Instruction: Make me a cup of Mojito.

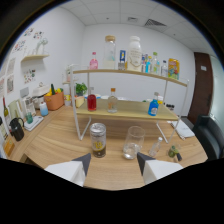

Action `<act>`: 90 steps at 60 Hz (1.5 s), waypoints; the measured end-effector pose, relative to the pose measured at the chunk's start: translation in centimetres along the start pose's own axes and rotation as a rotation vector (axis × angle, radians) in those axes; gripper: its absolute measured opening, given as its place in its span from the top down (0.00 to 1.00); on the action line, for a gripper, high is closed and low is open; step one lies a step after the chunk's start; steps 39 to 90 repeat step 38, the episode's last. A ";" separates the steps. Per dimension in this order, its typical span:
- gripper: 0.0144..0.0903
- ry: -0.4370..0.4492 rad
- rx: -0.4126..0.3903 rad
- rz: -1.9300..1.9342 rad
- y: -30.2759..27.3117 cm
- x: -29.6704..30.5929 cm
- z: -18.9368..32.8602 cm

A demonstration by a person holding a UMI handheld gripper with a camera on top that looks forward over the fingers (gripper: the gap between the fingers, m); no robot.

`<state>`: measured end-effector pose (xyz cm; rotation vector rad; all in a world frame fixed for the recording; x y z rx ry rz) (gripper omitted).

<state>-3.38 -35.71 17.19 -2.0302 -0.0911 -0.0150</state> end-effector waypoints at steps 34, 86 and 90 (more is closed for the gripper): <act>0.06 0.042 -0.090 0.076 1.8 6.8 -0.2; 0.06 0.036 -0.096 0.087 1.8 6.9 -0.1; 0.06 0.036 -0.096 0.087 1.8 6.9 -0.1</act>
